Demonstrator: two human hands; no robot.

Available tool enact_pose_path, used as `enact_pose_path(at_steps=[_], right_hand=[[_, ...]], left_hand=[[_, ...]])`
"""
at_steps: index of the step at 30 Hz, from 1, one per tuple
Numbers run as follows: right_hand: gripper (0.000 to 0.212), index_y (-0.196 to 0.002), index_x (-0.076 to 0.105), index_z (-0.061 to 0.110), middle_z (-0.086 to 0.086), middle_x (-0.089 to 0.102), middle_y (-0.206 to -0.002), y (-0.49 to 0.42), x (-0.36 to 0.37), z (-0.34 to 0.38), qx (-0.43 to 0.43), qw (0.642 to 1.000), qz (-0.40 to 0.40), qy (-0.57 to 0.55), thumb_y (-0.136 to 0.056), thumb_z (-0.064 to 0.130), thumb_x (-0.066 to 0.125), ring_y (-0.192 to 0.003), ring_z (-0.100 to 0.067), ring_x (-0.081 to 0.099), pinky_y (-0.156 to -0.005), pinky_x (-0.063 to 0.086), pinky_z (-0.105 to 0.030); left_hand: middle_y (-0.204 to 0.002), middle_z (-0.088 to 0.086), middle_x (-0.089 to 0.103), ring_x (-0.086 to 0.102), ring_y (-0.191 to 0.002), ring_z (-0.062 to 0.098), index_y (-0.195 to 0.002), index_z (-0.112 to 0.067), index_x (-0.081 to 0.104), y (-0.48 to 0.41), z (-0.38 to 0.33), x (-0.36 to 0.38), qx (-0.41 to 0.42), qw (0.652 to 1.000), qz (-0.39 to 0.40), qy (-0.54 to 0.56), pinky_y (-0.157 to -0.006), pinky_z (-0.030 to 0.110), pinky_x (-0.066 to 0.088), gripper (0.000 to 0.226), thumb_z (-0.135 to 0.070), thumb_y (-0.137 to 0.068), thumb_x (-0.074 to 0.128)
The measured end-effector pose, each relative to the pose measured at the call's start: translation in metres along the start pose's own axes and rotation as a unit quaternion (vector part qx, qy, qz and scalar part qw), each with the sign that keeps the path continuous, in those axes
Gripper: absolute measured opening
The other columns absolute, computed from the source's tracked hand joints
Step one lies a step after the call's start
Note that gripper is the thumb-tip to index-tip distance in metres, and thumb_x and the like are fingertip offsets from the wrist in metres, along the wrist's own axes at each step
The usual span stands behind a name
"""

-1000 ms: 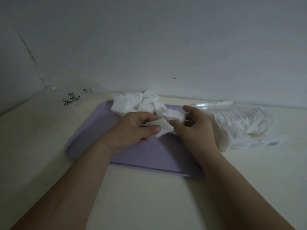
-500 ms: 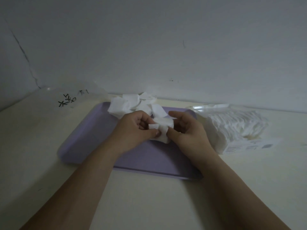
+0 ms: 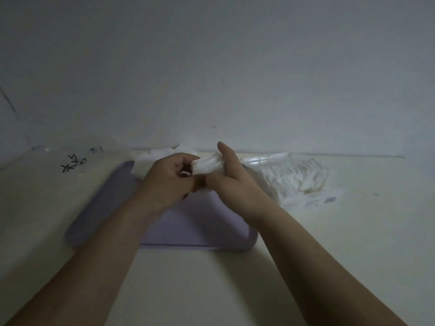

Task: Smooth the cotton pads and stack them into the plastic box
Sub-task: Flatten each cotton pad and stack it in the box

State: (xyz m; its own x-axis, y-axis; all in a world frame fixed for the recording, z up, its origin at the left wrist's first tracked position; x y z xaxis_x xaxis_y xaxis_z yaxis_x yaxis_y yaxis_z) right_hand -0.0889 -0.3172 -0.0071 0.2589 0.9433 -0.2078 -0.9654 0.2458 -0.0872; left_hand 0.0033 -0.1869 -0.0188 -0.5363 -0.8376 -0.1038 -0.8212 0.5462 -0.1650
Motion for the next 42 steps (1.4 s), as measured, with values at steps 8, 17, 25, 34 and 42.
enact_pose_path(at_steps=[8,17,25,34,42], right_hand=[[0.023,-0.108,0.078,0.014,-0.003,0.08,-0.103,0.023,-0.099,0.01,0.004,0.996,-0.072,0.044,-0.087,0.022,0.074,-0.104,-0.022,0.075,-0.097,0.059,-0.051],[0.027,-0.086,0.056,0.011,0.003,0.058,-0.076,0.049,-0.196,0.004,0.034,0.909,-0.219,0.353,-0.086,0.036,0.068,-0.063,-0.012,0.053,-0.048,0.035,-0.023],[0.043,-0.062,0.042,0.013,-0.003,0.036,-0.061,0.022,-0.198,-0.016,0.085,0.912,-0.062,0.395,-0.078,0.029,0.078,-0.055,-0.019,0.033,-0.048,0.026,-0.026],[0.033,-0.075,0.051,0.018,0.001,0.056,-0.075,0.003,-0.186,-0.026,0.127,0.822,-0.089,0.547,-0.075,0.03,0.081,-0.06,-0.019,0.057,-0.056,0.04,-0.024],[0.025,-0.078,0.063,0.012,-0.003,0.066,-0.079,-0.001,-0.181,-0.029,0.176,0.857,-0.004,0.484,-0.085,0.035,0.071,-0.071,-0.02,0.061,-0.063,0.047,-0.03]], left_hand=[[-0.086,0.002,0.073,0.06,-0.07,0.012,-0.116,-0.015,0.074,-0.012,-0.034,0.08,0.034,0.996,0.076,-0.01,-0.061,0.026,0.048,0.025,-0.003,-0.095,0.071],[-0.111,-0.017,0.07,0.062,-0.075,-0.005,-0.117,-0.033,0.073,-0.04,-0.018,0.174,0.081,0.947,0.108,-0.292,-0.077,0.015,0.05,0.031,-0.026,-0.087,0.076],[-0.095,0.001,0.065,0.066,-0.079,0.018,-0.082,-0.018,0.075,-0.035,-0.01,0.183,0.11,0.931,0.149,-0.314,-0.076,0.038,0.057,0.015,-0.018,-0.092,0.065],[-0.095,-0.017,0.063,0.06,-0.073,-0.002,-0.087,-0.024,0.079,-0.033,-0.006,0.179,0.111,0.949,0.132,-0.265,-0.07,0.013,0.045,0.012,-0.016,-0.092,0.071],[-0.098,-0.013,0.062,0.06,-0.076,0.005,-0.09,-0.029,0.076,-0.028,-0.008,0.162,0.144,0.958,0.037,-0.246,-0.071,0.014,0.047,0.012,-0.017,-0.087,0.074]])
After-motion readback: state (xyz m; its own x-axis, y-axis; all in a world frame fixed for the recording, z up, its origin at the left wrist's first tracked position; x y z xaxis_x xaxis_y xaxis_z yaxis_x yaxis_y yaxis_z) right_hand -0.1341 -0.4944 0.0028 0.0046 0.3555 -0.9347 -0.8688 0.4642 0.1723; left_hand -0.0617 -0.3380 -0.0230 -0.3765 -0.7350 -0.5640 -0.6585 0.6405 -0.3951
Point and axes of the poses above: each hand's wrist, its own y-axis away from the middle knuckle, its own x-axis out of the palm, z = x × y, the point moved 5 cm from there along -y, towards the middle knuckle
